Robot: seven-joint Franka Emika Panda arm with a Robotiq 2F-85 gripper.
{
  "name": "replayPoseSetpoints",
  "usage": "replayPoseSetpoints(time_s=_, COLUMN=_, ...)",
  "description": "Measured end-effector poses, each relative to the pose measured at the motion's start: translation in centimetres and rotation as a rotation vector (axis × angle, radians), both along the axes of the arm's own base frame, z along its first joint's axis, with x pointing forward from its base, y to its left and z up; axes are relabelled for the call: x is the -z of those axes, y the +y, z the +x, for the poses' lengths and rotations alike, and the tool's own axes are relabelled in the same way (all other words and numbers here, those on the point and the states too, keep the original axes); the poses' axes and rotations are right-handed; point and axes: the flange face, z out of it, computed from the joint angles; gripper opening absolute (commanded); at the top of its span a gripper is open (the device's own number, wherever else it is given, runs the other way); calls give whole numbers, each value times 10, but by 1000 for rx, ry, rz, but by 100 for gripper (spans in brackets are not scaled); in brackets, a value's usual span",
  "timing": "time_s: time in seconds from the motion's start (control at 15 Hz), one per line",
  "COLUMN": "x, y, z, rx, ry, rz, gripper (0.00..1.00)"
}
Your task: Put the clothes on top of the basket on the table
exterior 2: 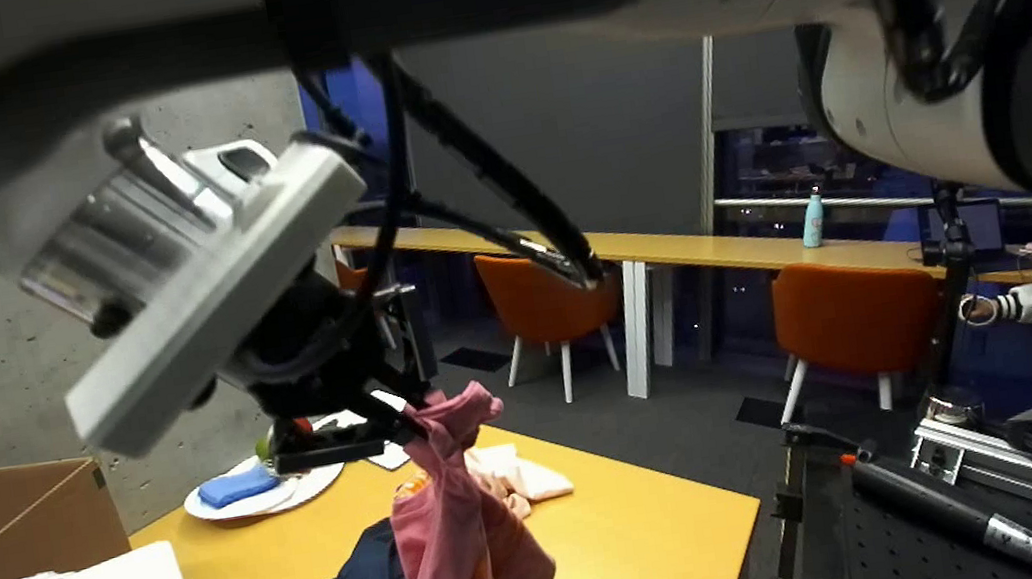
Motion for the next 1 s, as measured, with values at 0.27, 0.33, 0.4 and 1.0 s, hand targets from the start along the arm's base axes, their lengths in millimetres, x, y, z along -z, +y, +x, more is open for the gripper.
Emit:
replayPoseSetpoints(time_s=0.27, x=77, y=-30, z=20, rx=25, ry=24, rz=-43, gripper=2)
replayPoseSetpoints(time_s=0.33, x=97, y=-38, z=24, rx=32, ry=31, rz=-52, gripper=2)
replayPoseSetpoints(time_s=0.4, x=117, y=-45, z=26, rx=37, ry=38, rz=-60, gripper=2)
replayPoseSetpoints(time_s=1.0, x=292, y=-128, z=31, rx=105, ry=54, rz=-115, gripper=39)
